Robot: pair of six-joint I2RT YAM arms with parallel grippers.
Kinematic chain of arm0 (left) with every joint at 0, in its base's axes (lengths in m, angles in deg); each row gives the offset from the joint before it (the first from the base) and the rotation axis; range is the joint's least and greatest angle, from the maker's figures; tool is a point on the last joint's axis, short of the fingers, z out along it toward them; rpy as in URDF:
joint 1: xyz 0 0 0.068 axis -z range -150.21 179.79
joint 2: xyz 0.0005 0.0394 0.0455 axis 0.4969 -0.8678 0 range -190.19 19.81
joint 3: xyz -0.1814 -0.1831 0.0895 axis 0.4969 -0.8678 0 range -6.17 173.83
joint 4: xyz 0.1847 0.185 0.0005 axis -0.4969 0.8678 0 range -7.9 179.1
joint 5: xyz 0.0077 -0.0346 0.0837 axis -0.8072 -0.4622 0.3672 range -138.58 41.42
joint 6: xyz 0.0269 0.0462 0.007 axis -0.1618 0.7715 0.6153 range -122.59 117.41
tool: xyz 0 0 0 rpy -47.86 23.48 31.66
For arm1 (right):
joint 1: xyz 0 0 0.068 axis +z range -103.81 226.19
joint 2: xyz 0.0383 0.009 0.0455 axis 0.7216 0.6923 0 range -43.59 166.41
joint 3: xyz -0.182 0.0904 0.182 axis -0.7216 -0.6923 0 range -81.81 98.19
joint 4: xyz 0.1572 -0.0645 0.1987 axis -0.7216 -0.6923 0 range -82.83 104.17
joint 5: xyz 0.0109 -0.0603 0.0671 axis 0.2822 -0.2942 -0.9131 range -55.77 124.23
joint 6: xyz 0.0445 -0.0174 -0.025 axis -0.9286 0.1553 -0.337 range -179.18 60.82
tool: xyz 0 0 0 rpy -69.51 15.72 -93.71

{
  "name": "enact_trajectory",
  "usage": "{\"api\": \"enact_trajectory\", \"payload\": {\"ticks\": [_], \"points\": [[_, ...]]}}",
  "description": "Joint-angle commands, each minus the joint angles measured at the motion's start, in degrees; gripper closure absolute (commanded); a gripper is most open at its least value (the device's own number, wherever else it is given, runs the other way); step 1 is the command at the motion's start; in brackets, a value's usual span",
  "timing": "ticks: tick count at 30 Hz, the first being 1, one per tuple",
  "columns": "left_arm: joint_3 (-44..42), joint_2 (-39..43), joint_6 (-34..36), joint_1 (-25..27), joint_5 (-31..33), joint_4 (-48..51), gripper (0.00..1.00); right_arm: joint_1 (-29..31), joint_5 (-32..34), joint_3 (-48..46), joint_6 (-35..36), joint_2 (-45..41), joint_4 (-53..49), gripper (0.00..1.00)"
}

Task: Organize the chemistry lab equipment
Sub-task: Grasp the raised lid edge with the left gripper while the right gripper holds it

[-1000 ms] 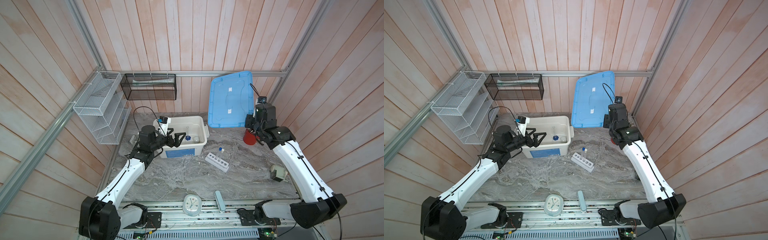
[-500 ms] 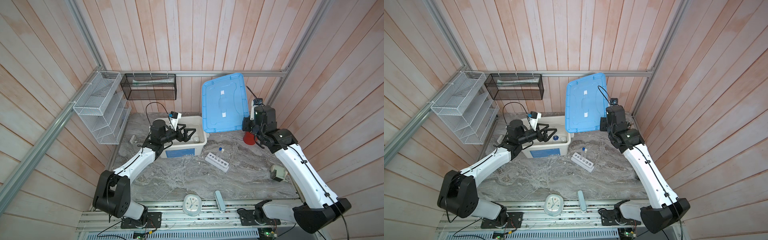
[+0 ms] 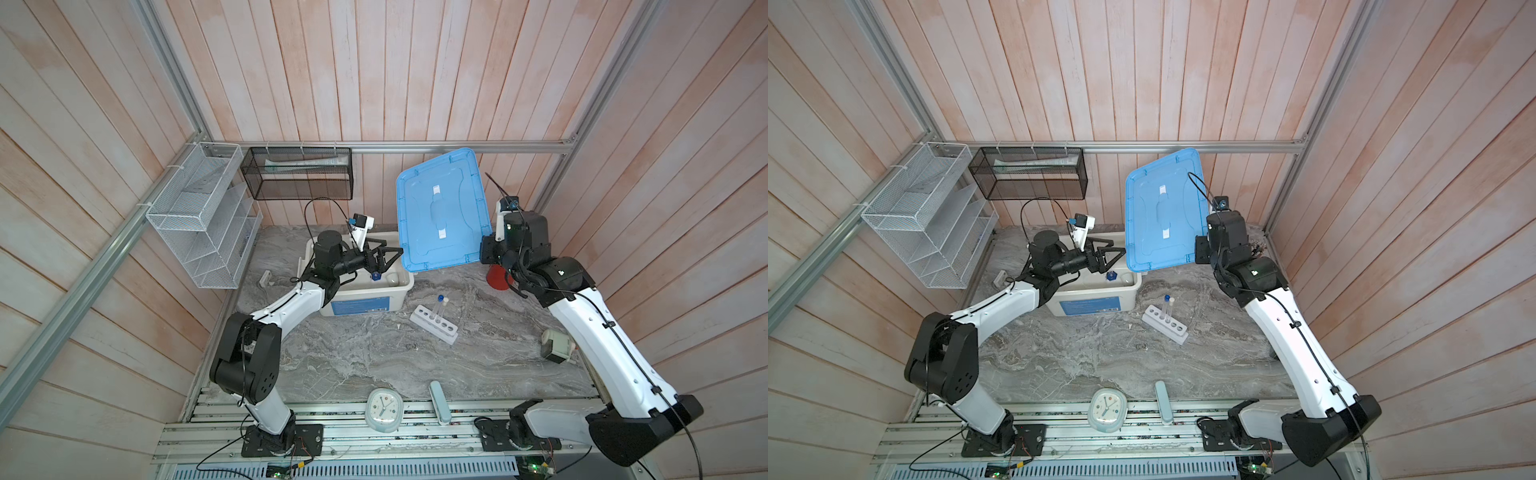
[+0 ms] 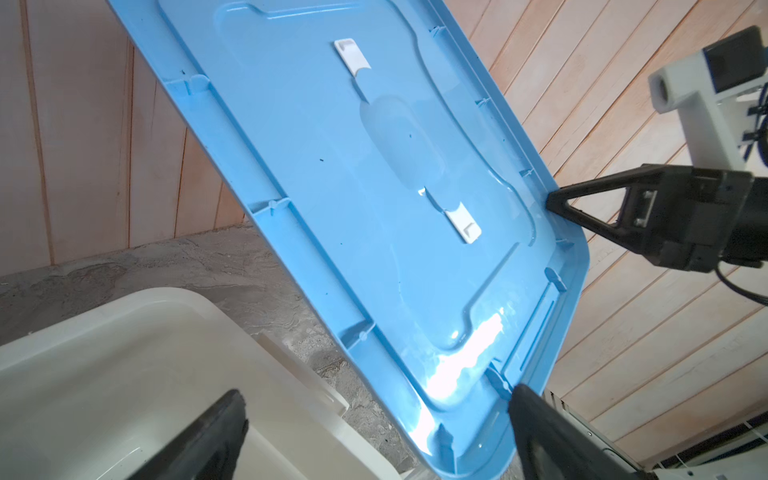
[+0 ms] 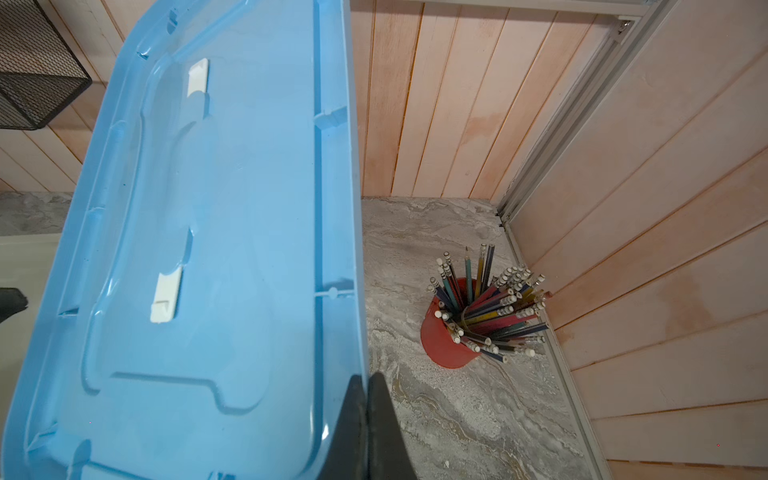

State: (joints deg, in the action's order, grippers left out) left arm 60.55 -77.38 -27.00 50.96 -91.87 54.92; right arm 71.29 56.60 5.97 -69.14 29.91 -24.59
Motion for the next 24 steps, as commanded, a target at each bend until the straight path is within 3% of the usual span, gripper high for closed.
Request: {"api": "enact_trajectory", "payload": {"ticks": [1,14,24], "points": [[2.9,-1.9,-1.9,0.1,-1.9,-3.3,0.0,0.6,-1.1,2.5,-0.3,-0.4,1.6,1.0],[8.4,-6.3,-6.6,2.1,-8.7,-8.3,0.01,1.7,-2.8,1.3,-0.4,0.4,3.7,1.0],[8.7,-4.3,-6.4,2.2,-10.4,-7.7,0.12,1.9,-3.0,-1.6,-0.2,0.2,5.9,1.0]]}}
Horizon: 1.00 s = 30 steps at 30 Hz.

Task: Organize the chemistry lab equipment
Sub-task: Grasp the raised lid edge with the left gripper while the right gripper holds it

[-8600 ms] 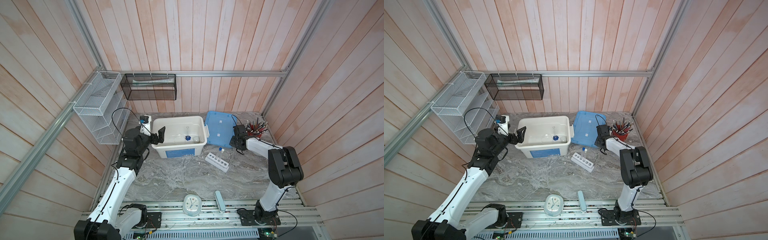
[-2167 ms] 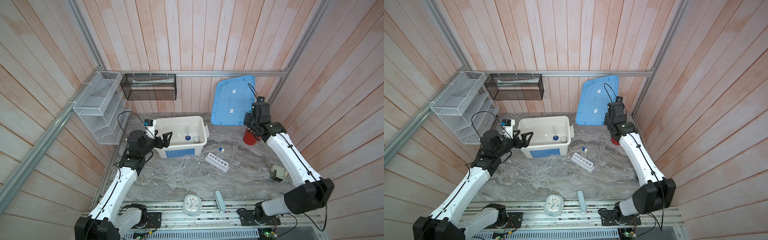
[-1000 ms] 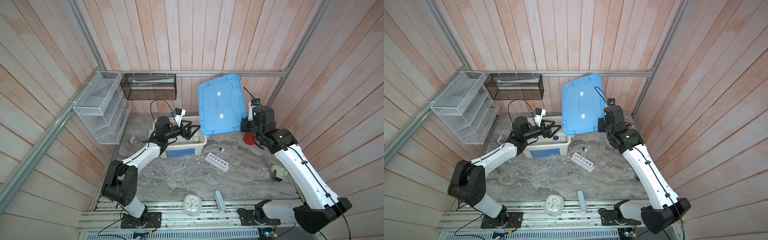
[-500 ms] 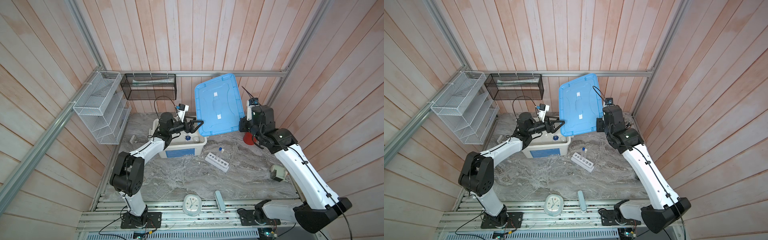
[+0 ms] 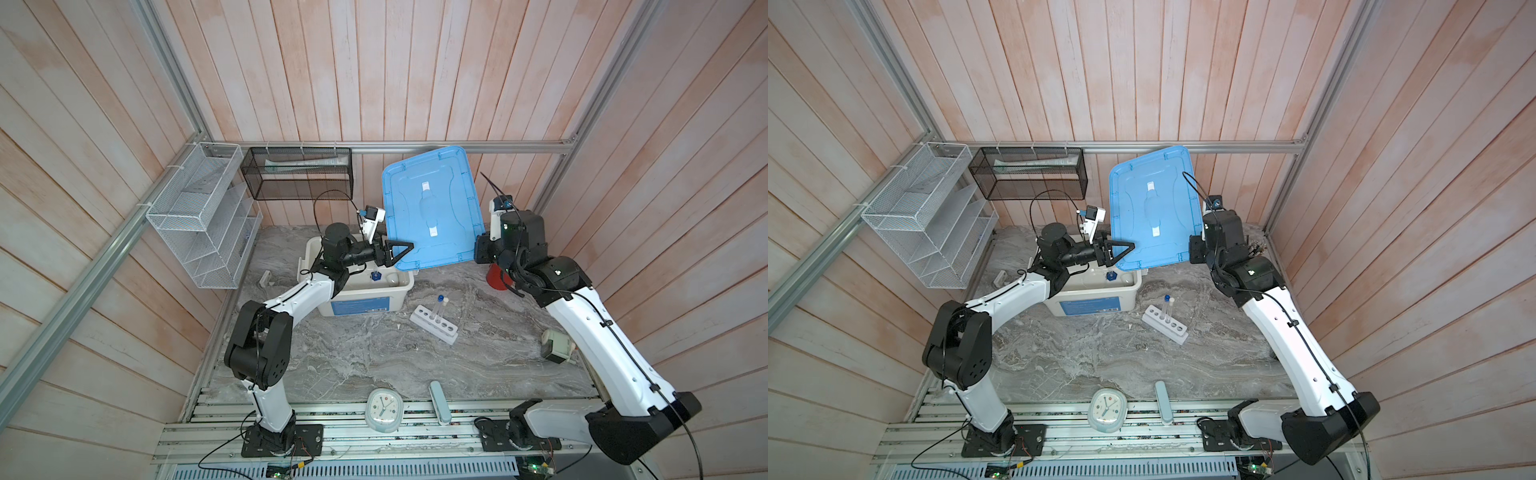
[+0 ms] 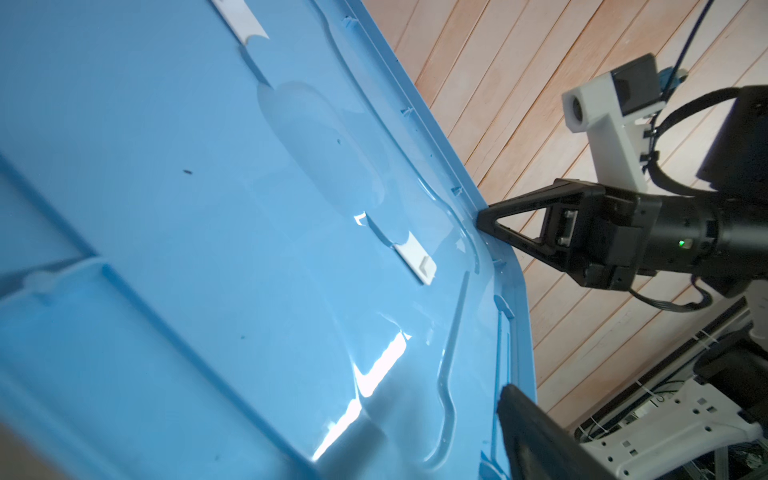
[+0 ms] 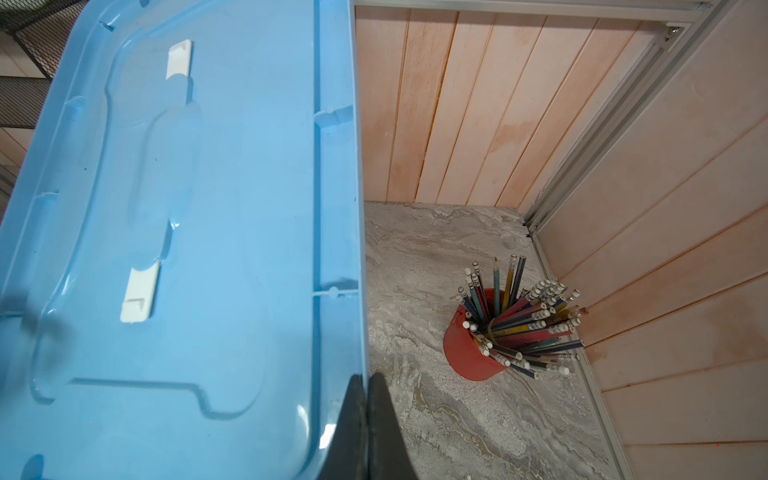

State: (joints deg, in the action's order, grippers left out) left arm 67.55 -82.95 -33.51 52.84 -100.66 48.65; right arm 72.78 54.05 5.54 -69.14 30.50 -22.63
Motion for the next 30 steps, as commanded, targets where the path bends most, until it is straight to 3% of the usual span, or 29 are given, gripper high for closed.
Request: {"api": "enact_trajectory", "payload": {"ticks": [1,19,27,30], "points": [[1.8,1.5,0.1,0.3,-1.6,-1.3,0.13,0.4,-0.3,-1.9,-0.2,-0.6,4.4,1.0],[0.5,5.7,-1.4,0.1,-0.6,-2.4,0.29,1.4,1.1,-13.6,0.5,-4.7,14.7,1.0],[-0.2,6.3,-2.2,0.1,-0.4,-3.1,0.46,1.8,2.1,-16.8,0.7,-5.6,19.1,1.0],[-0.3,6.3,-2.5,0.1,-0.5,-3.2,0.57,2.2,2.3,-17.6,0.9,-5.3,20.7,1.0]]}}
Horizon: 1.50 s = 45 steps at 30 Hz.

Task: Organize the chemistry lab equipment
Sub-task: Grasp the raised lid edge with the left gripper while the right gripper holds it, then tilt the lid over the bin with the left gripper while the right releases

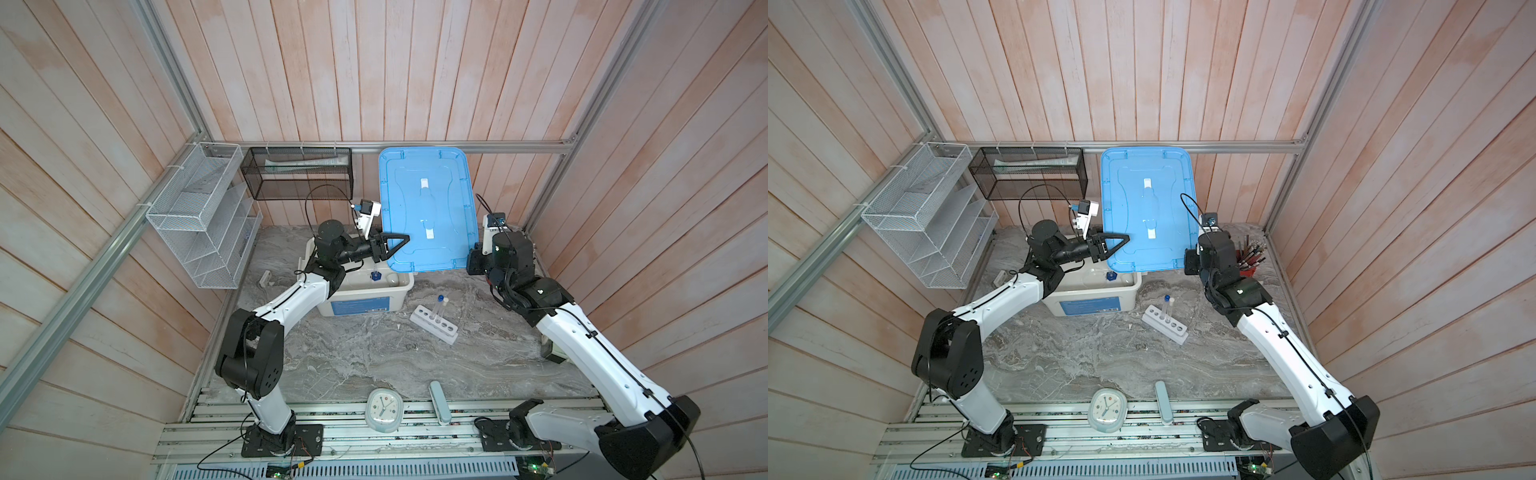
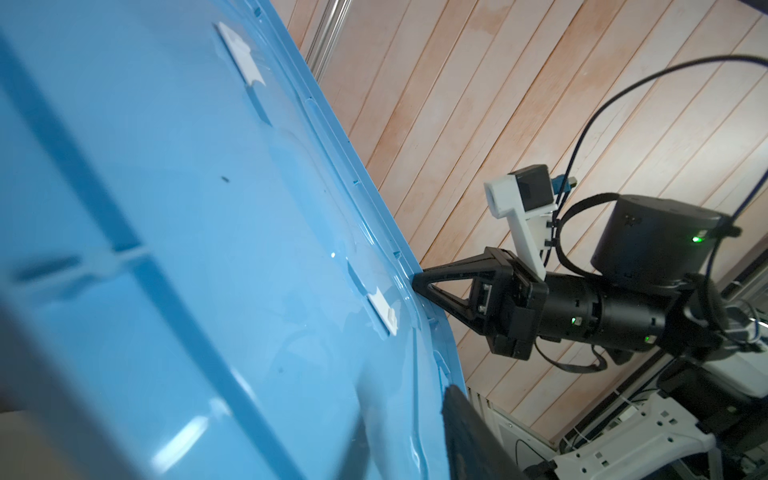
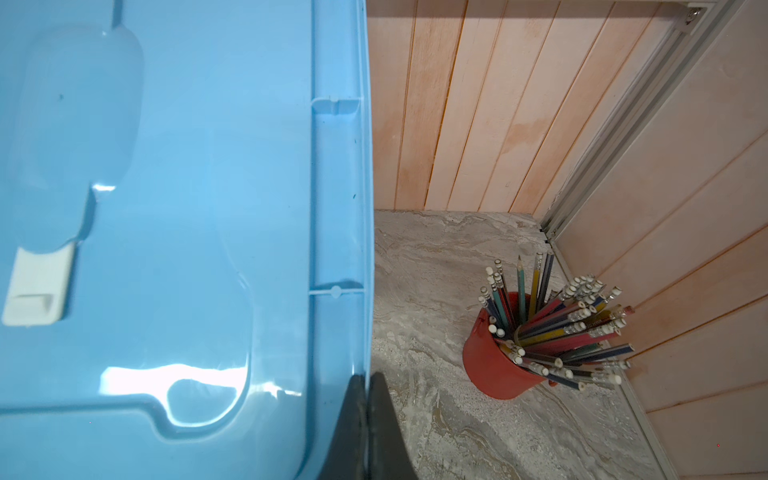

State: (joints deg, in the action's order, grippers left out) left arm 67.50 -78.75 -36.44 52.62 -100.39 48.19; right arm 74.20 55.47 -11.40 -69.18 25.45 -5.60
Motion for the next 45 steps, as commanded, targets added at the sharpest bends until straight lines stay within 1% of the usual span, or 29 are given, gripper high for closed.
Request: {"api": "enact_trajectory", "payload": {"ticks": [1,2,4,5,9,10,12,14,16,20,23,26,29,33,39,43,45], "points": [[-0.3,2.2,0.4,0.3,-0.7,-2.8,0.59,0.9,0.8,-0.9,0.9,-0.1,4.2,1.0],[-0.3,2.1,0.3,0.3,-0.7,-2.9,0.62,1.0,0.7,-1.3,0.8,0.0,4.8,1.0],[-0.3,2.3,0.1,0.3,-0.8,-3.1,0.63,1.3,0.4,-1.7,0.6,0.6,5.7,1.0],[-0.4,2.4,0.1,0.3,-0.9,-3.2,0.65,1.5,0.3,-1.7,0.6,1.0,5.8,1.0],[-0.5,2.8,0.0,0.2,-0.9,-3.2,0.79,2.0,0.5,-1.7,0.6,2.2,6.4,1.0],[-0.6,3.0,-0.1,0.1,-0.9,-3.2,0.8,2.2,0.5,-1.8,0.7,2.4,6.6,0.98],[-0.8,3.2,-0.4,0.0,-1.0,-3.7,0.87,2.2,0.5,-2.2,0.7,2.7,7.4,0.95],[-1.0,3.4,-0.7,-0.1,-1.0,-3.9,0.91,2.2,0.6,-2.4,0.7,3.0,8.1,0.91],[-1.1,3.7,-1.0,-0.3,-1.0,-4.3,0.93,2.2,0.6,-2.5,0.7,3.4,8.5,0.87],[-1.8,4.6,-2.0,-1.0,-0.8,-5.2,0.95,2.2,0.7,-2.1,0.8,4.3,8.2,0.74],[-2.4,5.5,-1.7,-1.5,-0.3,-5.0,0.95,2.2,0.9,-1.9,0.9,4.2,8.1,0.67],[-2.3,6.5,1.2,-2.0,0.8,-1.6,0.95,2.2,1.4,-2.2,1.5,3.0,8.5,0.59],[-2.3,7.9,4.9,-2.6,1.9,2.7,0.95,2.1,2.5,-3.0,1.8,1.5,8.8,0.54],[-2.1,10.5,11.1,-3.4,4.9,9.6,0.95,1.3,3.4,-2.7,1.8,0.0,7.6,0.53],[-1.3,14.3,17.6,-5.4,8.2,17.7,0.95,-0.6,2.7,-3.1,0.6,-3.4,6.1,0.53],[0.5,17.2,24.3,-5.7,13.0,25.3,0.95,-2.5,0.6,-3.5,-0.9,-5.5,5.3,0.53],[1.1,18.8,27.6,-5.7,16.6,28.8,0.95,-3.8,-1.8,-3.3,-2.0,-6.1,4.2,0.52]]}}
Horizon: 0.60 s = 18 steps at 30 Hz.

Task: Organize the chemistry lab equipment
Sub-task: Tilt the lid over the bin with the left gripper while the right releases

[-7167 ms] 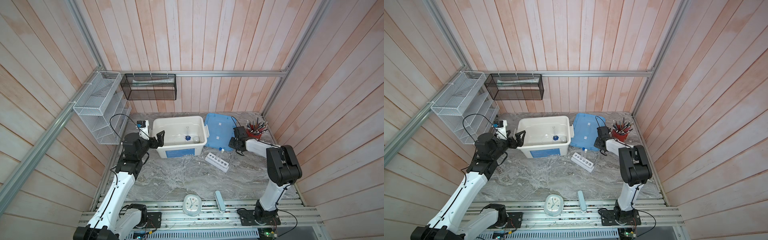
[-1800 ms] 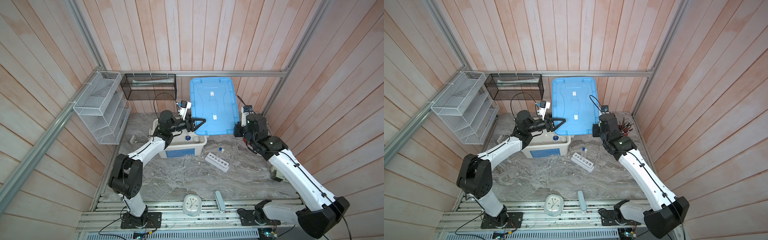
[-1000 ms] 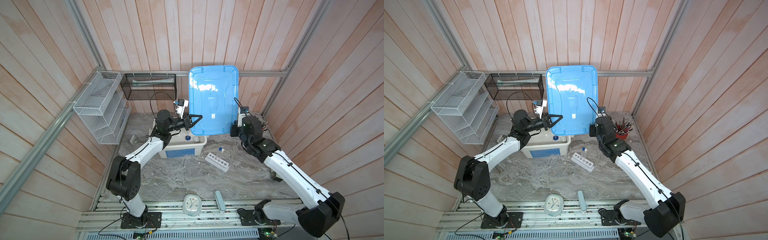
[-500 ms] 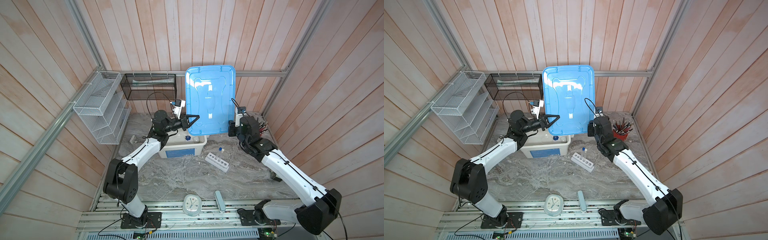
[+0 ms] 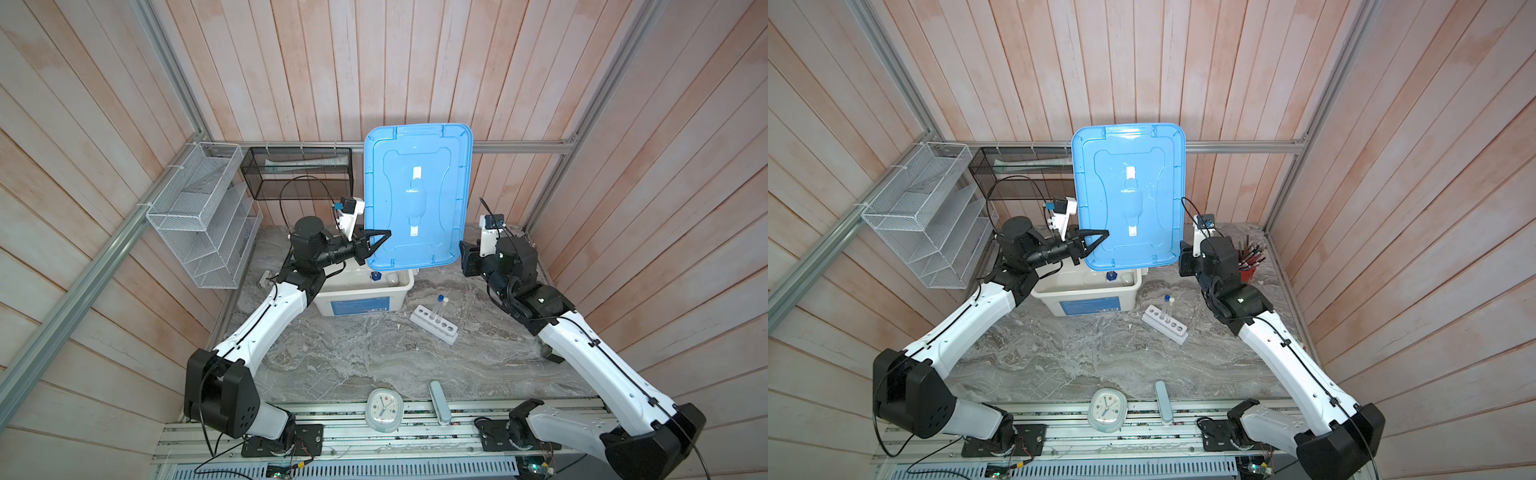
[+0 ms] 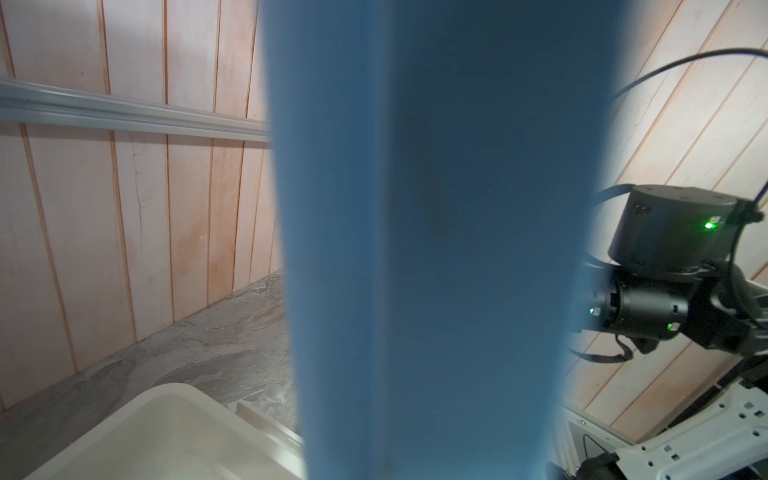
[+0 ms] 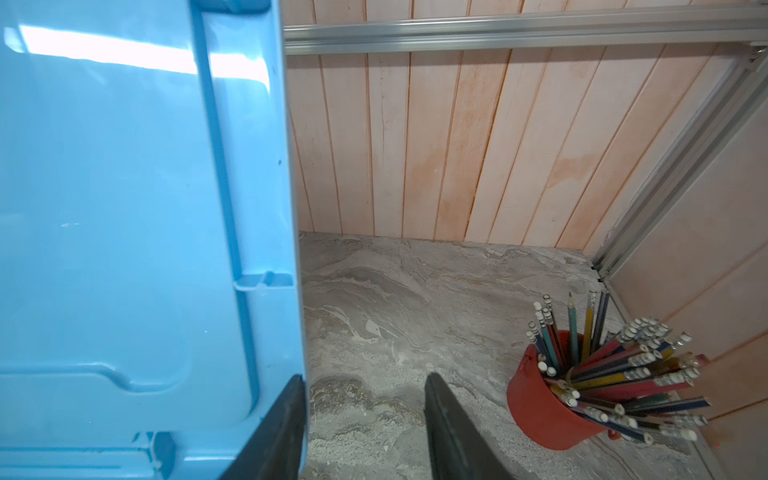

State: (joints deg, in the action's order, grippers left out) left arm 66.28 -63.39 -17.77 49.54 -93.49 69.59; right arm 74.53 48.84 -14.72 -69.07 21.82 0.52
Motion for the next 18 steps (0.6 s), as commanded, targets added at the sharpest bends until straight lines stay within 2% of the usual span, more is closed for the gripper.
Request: {"api": "enact_trajectory", "payload": {"ticks": [1,8,18], "points": [[2.6,4.1,10.2,-2.6,11.2,8.8,0.95,-4.6,3.6,0.3,-2.5,-2.7,-2.3,0.52],[2.8,9.0,18.1,-2.7,22.5,15.8,0.95,-6.6,-1.7,0.2,-4.3,-5.0,-3.1,0.52],[1.0,13.5,21.4,-2.7,27.5,17.5,0.95,-7.6,-4.7,-0.1,-5.5,-4.7,-1.8,0.52]]}}
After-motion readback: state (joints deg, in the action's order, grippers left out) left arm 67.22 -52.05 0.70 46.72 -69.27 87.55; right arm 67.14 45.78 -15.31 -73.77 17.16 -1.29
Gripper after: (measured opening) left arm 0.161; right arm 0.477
